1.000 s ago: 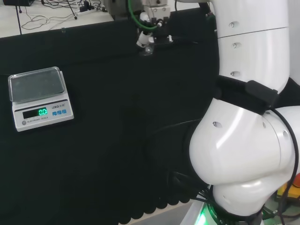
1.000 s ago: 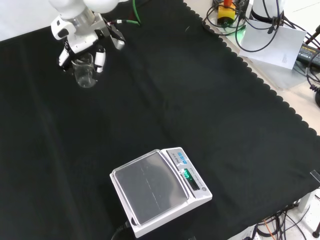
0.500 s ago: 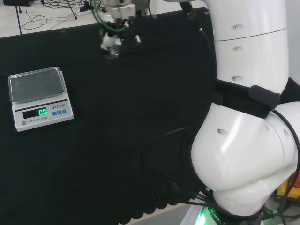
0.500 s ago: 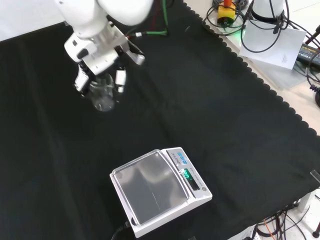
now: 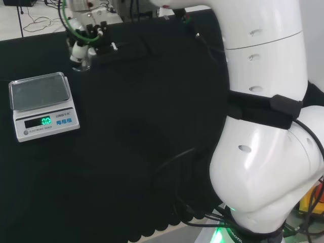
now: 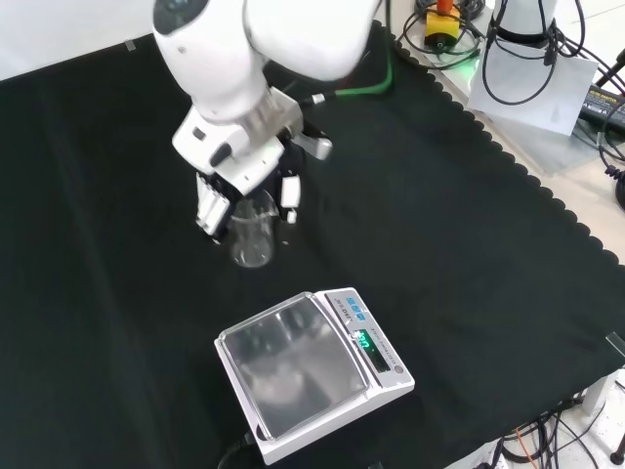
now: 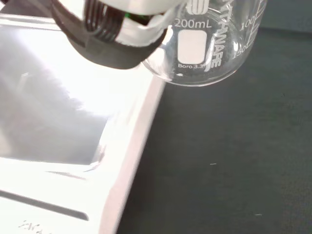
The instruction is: Put the beaker on the electronic balance.
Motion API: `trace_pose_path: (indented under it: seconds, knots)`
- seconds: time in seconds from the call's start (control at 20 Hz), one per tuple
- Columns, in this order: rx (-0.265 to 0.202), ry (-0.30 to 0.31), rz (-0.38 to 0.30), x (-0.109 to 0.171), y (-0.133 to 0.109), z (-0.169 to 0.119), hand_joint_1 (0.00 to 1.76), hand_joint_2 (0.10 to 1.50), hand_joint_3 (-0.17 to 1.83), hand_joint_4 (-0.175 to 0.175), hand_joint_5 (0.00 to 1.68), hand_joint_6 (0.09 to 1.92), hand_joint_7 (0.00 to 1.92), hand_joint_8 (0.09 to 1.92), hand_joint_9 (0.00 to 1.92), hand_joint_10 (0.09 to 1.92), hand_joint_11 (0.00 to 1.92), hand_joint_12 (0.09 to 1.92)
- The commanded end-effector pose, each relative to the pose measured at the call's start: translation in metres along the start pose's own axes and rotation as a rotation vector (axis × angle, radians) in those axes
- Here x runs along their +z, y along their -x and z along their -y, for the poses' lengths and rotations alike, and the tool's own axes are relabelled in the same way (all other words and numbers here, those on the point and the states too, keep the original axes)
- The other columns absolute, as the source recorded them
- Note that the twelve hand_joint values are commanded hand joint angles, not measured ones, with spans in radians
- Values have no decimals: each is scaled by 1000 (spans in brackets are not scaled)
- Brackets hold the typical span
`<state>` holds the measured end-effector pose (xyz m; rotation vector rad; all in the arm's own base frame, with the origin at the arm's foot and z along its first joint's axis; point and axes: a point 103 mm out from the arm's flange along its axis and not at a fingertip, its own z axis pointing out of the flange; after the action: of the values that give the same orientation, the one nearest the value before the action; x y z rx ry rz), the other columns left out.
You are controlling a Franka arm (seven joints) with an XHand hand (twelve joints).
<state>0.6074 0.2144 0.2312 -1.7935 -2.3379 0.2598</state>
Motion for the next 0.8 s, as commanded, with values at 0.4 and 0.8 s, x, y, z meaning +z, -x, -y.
trace_pose_path:
  seconds: [0.4, 0.8]
  knots:
    - [-123, -59, 26, 35, -81, -33, 1100, 1088, 290, -175, 768, 1365, 604, 1374, 887, 1097, 1085, 979]
    - [-150, -98, 18, 57, -98, -55, 1100, 1083, 297, -175, 770, 1364, 604, 1373, 887, 1096, 1081, 978]
